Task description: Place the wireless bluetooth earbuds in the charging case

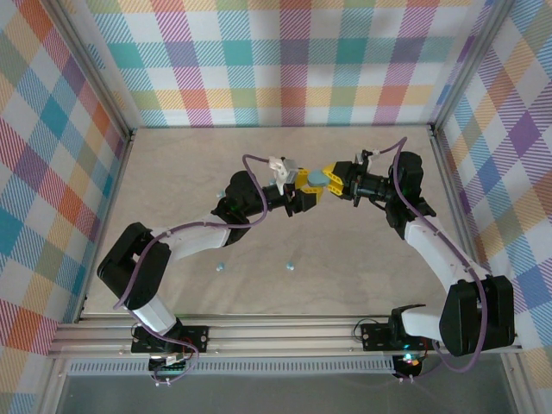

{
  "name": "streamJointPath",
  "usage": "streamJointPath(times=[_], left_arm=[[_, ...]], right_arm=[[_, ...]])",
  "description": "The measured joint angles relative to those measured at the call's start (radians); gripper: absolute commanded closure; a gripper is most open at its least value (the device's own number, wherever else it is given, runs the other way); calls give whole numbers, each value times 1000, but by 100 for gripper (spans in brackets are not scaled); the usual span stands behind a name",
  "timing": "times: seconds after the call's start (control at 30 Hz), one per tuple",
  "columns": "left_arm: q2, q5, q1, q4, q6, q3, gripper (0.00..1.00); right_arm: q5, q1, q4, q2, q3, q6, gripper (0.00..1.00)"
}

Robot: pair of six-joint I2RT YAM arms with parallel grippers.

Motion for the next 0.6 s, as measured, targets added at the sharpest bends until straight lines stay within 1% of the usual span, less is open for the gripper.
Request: streamJointPath(times=[0.23, 0.37, 0.47, 0.6], left_arm=[[0, 15, 0, 5, -4, 0, 50], [0, 19, 0, 5, -12, 1, 47], [0, 19, 1, 5, -15, 1, 46], [0, 19, 1, 5, -18, 1, 49]], right_arm=[[0, 1, 0, 0, 0, 0, 100], [0, 3, 0, 0, 0, 0, 100], [0, 5, 0, 0, 0, 0, 100], [0, 5, 0, 0, 0, 0, 100]])
